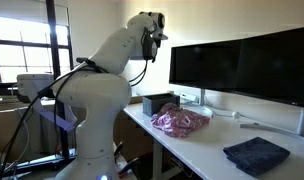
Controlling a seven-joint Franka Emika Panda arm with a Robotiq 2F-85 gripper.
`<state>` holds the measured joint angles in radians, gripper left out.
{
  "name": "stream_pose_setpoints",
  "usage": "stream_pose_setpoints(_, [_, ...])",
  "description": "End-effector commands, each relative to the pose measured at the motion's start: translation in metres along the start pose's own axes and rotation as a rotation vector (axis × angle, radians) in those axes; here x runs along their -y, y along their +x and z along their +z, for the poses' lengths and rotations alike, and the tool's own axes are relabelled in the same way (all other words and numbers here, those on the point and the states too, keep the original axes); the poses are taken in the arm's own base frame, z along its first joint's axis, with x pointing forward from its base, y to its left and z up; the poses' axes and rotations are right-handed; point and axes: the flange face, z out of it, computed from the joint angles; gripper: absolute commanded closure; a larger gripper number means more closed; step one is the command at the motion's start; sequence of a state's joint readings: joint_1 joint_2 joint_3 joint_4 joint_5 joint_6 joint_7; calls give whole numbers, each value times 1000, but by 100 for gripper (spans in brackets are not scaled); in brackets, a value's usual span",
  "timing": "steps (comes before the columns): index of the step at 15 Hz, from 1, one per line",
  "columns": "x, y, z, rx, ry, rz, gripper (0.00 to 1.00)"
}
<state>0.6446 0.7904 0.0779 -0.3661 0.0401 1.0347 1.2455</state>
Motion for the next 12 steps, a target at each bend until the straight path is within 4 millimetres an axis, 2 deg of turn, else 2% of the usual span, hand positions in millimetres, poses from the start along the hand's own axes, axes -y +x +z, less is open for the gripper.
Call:
stream_pose_setpoints(1, [0, 0, -1, 0, 0, 0, 0])
stream_pose_setpoints(8, [8, 14, 41, 168, -69, -37, 0])
stream_pose_setpoints(12, [10, 28, 59, 208, -100, -22, 0])
